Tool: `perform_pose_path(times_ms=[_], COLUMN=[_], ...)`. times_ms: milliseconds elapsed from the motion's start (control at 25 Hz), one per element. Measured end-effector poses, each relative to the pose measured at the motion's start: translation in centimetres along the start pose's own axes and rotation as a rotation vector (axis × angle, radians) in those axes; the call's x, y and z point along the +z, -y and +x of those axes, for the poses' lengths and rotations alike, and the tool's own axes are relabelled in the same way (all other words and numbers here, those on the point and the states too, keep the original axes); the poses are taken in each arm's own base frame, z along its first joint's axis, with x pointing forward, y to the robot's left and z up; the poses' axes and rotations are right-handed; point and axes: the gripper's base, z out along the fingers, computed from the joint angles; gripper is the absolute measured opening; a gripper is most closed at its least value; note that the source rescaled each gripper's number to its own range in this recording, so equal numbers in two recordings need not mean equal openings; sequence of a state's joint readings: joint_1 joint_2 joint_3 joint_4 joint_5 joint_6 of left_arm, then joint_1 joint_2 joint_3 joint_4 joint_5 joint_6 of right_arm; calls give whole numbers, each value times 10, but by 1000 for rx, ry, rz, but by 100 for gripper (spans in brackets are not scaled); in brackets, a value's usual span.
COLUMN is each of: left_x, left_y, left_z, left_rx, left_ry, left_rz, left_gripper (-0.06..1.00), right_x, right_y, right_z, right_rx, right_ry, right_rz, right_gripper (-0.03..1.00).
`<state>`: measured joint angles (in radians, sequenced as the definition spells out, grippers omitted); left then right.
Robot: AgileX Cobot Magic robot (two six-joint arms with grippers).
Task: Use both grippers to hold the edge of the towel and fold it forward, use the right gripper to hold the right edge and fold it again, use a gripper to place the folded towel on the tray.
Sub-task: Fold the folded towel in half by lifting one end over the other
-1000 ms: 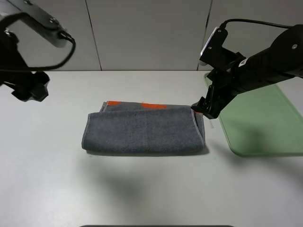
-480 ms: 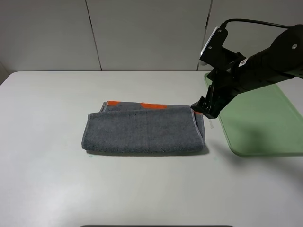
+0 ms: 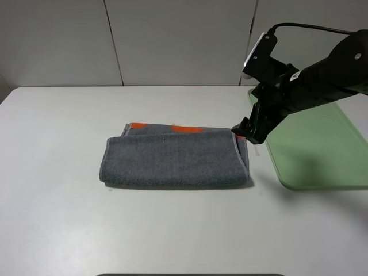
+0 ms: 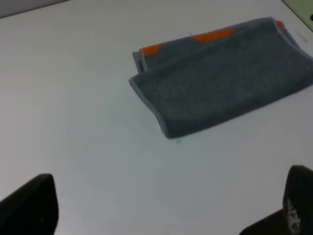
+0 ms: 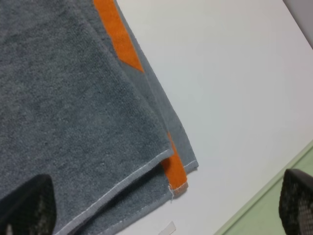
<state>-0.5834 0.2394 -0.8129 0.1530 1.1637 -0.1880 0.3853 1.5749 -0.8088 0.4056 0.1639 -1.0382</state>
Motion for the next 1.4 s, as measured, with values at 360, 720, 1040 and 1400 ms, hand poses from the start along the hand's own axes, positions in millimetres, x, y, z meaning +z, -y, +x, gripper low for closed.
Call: perform_pose_path(times_ms=[360, 720, 1040, 1400], left_x=[30, 43, 43, 40], left_y=[-3, 2, 0, -1], left_z=[64, 72, 72, 74], left_rx=[70, 92, 106, -82], left_ry=[-40, -45, -41, -44], left_rz=[3, 54, -9, -351], left_gripper=[92, 92, 92, 92], right_x=[0, 0, 0, 0], right_y=[0, 2, 3, 5], right_z=[0, -1, -2, -3], right_rx=[9, 47, 106, 253], right_ry=[1, 14, 25, 39], right_rz=[-1, 20, 35, 48], right_gripper=[100, 100, 100, 100])
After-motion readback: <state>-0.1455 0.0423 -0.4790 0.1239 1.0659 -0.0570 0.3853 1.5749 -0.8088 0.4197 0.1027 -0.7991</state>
